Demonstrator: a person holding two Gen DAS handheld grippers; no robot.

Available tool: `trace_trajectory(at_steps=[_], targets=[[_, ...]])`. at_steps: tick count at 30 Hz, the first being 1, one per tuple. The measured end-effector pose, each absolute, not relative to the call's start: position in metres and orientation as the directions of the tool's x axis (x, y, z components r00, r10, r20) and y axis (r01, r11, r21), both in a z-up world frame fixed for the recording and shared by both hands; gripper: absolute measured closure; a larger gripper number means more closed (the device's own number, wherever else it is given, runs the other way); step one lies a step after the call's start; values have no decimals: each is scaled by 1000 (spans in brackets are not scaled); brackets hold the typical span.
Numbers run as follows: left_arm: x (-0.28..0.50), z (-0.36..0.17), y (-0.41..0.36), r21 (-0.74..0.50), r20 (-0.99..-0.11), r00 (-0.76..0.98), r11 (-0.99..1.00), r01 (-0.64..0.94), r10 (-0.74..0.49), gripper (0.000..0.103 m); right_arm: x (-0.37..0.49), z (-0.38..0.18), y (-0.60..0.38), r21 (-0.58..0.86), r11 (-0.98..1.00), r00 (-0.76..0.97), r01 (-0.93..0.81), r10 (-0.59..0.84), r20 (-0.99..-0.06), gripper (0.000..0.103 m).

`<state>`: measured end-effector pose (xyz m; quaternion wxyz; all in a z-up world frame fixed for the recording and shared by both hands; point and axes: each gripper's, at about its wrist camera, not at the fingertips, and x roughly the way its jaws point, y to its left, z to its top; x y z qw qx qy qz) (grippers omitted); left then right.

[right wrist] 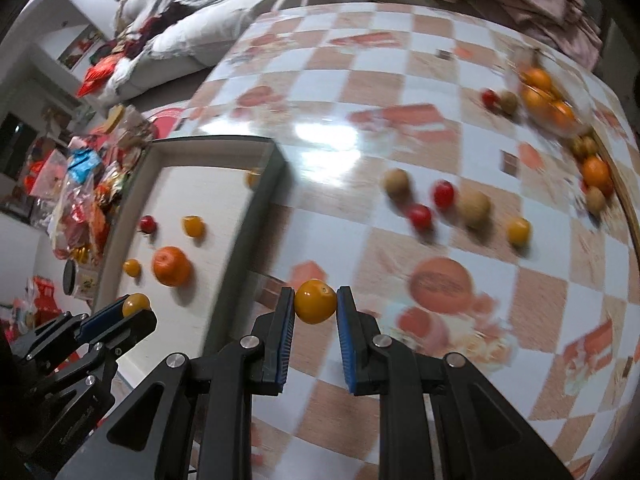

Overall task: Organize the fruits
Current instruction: 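Carry both held yellow cherry tomatoes into the white tray and open both tools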

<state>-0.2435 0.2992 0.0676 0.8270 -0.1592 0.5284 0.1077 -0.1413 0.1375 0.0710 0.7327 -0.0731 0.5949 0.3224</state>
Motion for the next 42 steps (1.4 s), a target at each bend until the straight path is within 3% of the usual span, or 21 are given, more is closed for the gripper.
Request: trace_trajectory(at_steps=[20, 39, 40, 42], targets=[[-179, 36, 405, -74, -907, 409, 915, -396, 103, 80, -123, 48, 259, 309, 738, 27, -600, 404, -914, 80], [-140, 1, 417, -27, -938, 333, 934, -356, 100, 79, -116, 18, 283, 241, 755, 45, -610, 336, -941, 80], [-140, 1, 417, -27, -938, 332, 935, -354, 99, 77, -116, 18, 284, 235, 752, 48, -616, 333, -942, 80], [-139, 1, 418, -33, -939, 332, 935, -353, 92, 50, -117, 18, 284, 234, 748, 46, -621, 333, -942, 80]])
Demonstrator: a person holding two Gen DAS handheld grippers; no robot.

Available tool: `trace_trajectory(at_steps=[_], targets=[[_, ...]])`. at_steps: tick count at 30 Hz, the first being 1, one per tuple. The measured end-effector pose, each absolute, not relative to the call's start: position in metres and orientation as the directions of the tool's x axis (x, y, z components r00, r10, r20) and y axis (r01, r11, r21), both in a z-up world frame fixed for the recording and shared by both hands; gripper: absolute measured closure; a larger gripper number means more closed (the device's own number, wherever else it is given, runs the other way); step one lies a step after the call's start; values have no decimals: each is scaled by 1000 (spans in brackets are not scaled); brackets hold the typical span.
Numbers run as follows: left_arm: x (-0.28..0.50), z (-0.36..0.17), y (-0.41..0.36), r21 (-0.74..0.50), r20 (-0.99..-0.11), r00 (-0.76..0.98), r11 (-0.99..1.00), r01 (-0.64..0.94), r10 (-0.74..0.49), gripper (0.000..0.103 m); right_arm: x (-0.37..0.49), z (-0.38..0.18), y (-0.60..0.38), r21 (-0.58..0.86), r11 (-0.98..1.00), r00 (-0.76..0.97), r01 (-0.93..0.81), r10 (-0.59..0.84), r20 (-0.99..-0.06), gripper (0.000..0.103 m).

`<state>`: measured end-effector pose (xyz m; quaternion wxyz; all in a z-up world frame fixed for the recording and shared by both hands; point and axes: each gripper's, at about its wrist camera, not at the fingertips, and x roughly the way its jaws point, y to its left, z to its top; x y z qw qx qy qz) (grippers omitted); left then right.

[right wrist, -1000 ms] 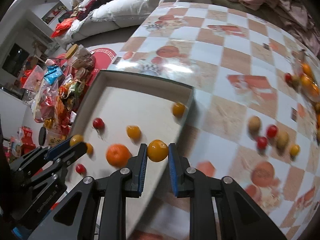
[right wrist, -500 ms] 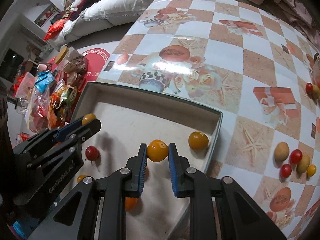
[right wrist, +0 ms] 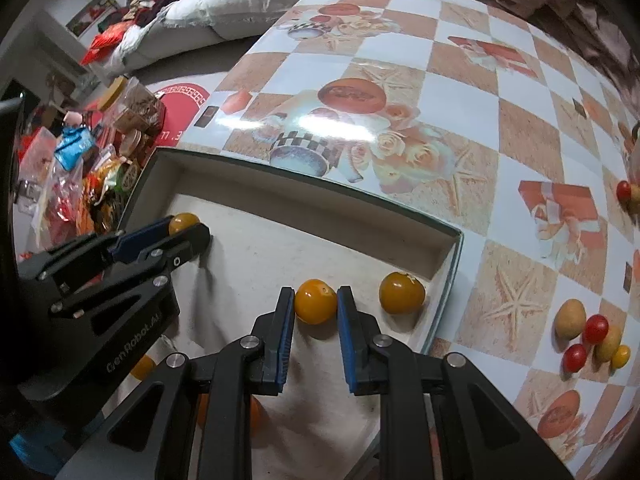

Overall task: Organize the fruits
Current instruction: 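Carry both held yellow cherry tomatoes into the white tray and open both tools, then move both open tools back over the fruit on the table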

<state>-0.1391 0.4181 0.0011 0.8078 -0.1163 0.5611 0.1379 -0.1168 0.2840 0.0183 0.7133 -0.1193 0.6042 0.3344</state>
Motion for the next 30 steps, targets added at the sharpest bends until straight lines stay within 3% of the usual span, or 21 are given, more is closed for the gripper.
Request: trace_trajectory(at_steps=[1, 6, 8, 12, 14, 15, 30], targets=[[-140, 3, 419, -26, -935, 339, 932, -361, 105, 34, -117, 18, 283, 235, 746, 44, -623, 334, -942, 79], [-141, 8, 418, -25, -925, 362, 934, -356, 113, 34, -120, 20, 277, 238, 745, 42, -623, 336, -941, 70], [-143, 10, 421, -41, -924, 367, 930, -365, 104, 34, -121, 22, 273, 247, 746, 43, -618, 346, -937, 59], [-146, 17, 423, -32, -919, 376, 926, -375, 121, 34, -126, 36, 265, 264, 734, 54, -626, 379, -924, 47], [-147, 21, 422, -29, -918, 376, 927, -375, 123, 34, -128, 44, 260, 270, 731, 68, -627, 397, -916, 31], [-148, 23, 422, -27, -918, 376, 927, -373, 125, 34, -130, 48, 257, 274, 731, 75, -625, 405, -911, 28], [-146, 51, 370, 3, -912, 387, 947, -320, 134, 34, -120, 68, 179, 293, 801, 118, -521, 408, -905, 25]])
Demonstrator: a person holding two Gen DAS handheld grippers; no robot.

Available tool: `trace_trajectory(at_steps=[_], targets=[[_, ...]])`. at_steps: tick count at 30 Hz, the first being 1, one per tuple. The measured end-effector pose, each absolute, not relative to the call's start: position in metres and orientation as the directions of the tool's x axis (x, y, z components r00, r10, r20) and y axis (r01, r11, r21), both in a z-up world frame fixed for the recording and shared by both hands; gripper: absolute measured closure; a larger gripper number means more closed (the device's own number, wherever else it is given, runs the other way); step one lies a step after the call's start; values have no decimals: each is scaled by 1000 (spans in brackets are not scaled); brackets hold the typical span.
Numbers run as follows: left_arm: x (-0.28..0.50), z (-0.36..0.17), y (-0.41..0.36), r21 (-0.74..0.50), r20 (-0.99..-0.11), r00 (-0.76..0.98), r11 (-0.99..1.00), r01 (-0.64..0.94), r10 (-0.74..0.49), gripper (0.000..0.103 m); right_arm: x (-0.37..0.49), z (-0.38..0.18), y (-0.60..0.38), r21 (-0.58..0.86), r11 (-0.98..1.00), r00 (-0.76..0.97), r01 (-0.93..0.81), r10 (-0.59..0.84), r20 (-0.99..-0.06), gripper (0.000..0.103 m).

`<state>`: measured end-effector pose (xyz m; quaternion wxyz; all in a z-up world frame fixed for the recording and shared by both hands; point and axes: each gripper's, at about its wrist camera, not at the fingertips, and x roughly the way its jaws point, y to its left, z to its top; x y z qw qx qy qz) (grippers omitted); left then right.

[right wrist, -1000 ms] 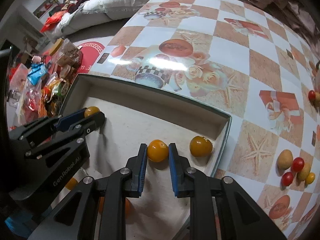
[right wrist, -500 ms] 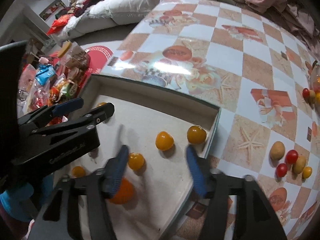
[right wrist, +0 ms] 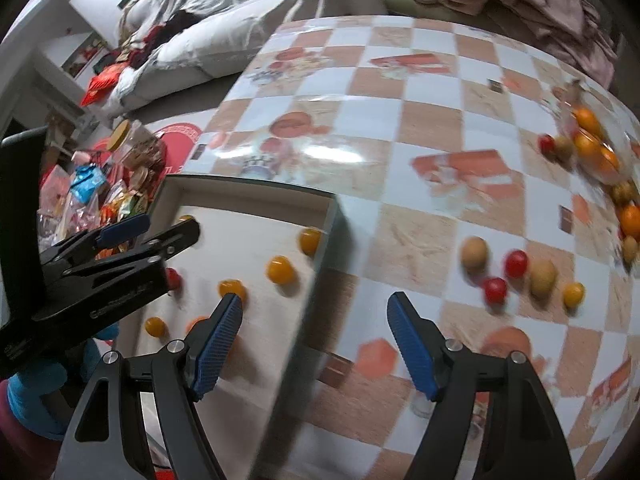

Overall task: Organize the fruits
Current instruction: 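Move both open tools back over the fruit on the table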

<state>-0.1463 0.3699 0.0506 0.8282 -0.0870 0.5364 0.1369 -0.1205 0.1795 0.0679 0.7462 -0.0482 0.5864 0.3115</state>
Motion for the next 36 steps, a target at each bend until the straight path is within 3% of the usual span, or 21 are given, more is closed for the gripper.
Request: trace_trajectory(at_steps=[14, 27, 36], targets=[[-144, 74, 252, -42, -902, 431, 989, -140, 23, 34, -111, 49, 56, 225, 905, 154, -361, 296, -943, 25], [-117, 26, 188, -80, -937, 349, 989, -123, -33, 34, -79, 32, 3, 133, 930, 203, -343, 212, -956, 25], [-87, 13, 190, -41, -935, 355, 987, -156, 17, 34, -53, 22, 17, 136, 897, 203, -421, 240, -949, 44]])
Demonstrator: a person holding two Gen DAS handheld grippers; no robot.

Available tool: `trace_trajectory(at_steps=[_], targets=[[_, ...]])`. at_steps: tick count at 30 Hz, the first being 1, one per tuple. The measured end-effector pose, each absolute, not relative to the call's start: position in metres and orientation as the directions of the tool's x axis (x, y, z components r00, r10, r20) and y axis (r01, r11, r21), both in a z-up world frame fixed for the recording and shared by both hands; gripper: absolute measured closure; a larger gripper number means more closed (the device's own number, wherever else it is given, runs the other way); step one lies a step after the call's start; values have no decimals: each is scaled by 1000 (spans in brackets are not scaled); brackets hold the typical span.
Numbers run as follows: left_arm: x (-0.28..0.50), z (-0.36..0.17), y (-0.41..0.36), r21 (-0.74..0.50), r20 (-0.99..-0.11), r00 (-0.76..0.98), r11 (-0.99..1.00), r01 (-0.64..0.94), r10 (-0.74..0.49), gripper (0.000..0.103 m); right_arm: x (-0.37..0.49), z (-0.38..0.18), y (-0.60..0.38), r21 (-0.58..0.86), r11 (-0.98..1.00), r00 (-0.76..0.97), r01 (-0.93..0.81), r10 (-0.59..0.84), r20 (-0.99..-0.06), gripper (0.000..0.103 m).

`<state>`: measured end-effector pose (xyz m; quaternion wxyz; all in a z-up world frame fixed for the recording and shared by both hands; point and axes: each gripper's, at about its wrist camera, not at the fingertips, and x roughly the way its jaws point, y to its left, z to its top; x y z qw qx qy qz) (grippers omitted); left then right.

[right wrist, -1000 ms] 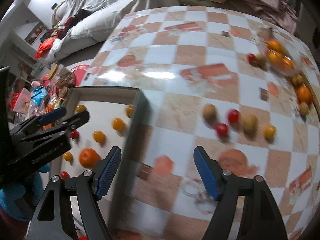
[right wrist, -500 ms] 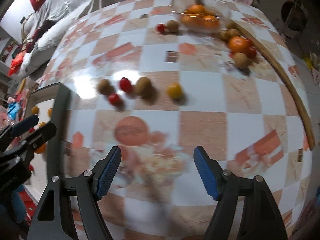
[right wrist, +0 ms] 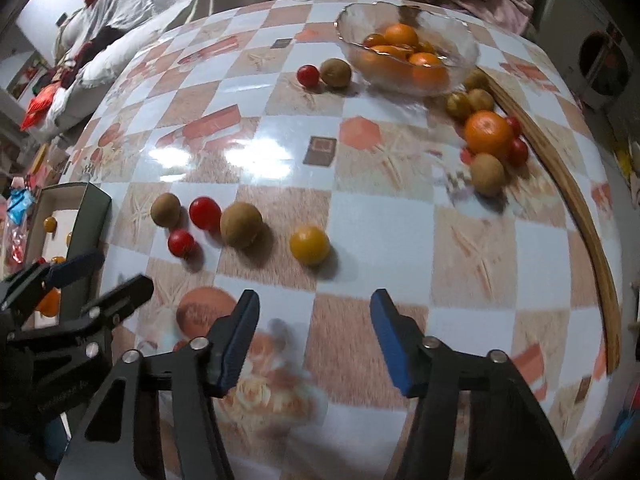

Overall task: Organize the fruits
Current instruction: 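Move both open tools back over the fruit on the table, then grasp a brown kiwi with the left tool while the right grasps a yellow cherry tomato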

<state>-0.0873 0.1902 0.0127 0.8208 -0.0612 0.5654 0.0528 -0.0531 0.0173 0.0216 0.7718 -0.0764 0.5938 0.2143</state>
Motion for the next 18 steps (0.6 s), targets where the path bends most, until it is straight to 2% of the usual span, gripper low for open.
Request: trace_trajectory(at_steps=[10, 15, 18], targets=[[-59, -4, 193, -2, -936, 348, 989, -151, 52, 34, -40, 18, 29, 131, 878, 224, -461, 258, -940, 46], [-45, -4, 186, 11, -930, 364, 992, -128, 58, 34, -37, 18, 35, 91, 867, 246, -489, 237, -940, 57], [-41, -4, 186, 10, -928, 368, 991, -132, 58, 34, -36, 18, 34, 83, 865, 250, -494, 233, -940, 70]])
